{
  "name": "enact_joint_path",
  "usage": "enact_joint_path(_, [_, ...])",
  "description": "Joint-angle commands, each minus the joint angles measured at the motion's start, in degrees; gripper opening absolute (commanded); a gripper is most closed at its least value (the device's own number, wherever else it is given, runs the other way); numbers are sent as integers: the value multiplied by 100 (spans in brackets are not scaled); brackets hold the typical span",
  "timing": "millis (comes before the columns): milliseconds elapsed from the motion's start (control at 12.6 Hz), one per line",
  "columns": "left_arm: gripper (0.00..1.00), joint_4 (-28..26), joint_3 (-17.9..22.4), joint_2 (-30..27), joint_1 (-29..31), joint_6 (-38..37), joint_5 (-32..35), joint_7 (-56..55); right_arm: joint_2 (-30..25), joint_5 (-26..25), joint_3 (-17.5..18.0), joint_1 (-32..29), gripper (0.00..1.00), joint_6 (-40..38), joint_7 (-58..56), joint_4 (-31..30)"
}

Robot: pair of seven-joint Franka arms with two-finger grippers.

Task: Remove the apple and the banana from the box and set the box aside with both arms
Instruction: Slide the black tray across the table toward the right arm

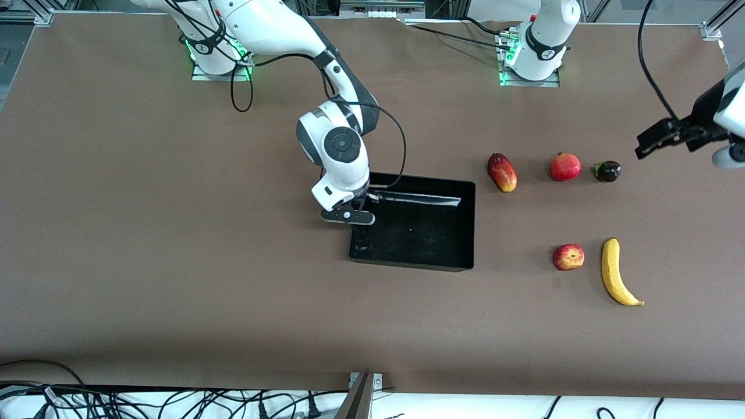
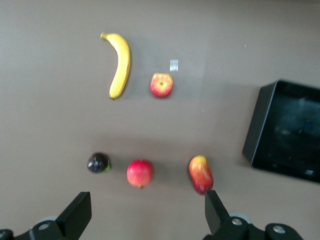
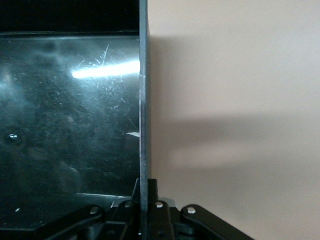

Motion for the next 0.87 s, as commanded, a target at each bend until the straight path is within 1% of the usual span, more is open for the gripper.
enact_joint_path(0, [100, 464, -18, -19, -70, -965, -101, 4, -702, 115, 32, -906, 0, -794, -1302, 5])
enact_joint_path(79, [100, 579, -27, -10, -70, -1090, -144, 4, -904, 115, 23, -1257, 0, -1084, -1934, -30])
enact_joint_path(237, [100, 537, -10, -19, -18, -1109, -678, 4, -1195, 115, -3, -1961, 0, -1691, -3105, -92])
enact_joint_path(316, [100, 528, -1, -10, 9, -1127, -802, 22, -1344, 106, -134, -2181, 0, -1763, -3536, -249])
enact_joint_path(474, [100, 528, 113, -54, -79, -1153, -804, 39, -1635, 106, -721, -2236, 0, -1659, -4337, -801])
enact_joint_path(553, [100, 528, 261, -80, -236, -1188, -769, 92, -1749, 106, -959, -2236, 0, -1597, -4619, -1030])
enact_joint_path(633, [100, 493, 576, -194, -533, -1206, -734, 318, -1863, 106, -1196, -2236, 0, -1527, -4856, -1250])
enact_joint_path(712, [100, 406, 866, -299, -710, -1371, -733, 651, -1925, 106, -1416, -2236, 0, -1404, -5068, -1496])
enact_joint_path(791, [100, 414, 1000, -300, -738, -1469, -733, 881, -1970, 106, -1619, -2236, 0, -1142, -5313, -1803])
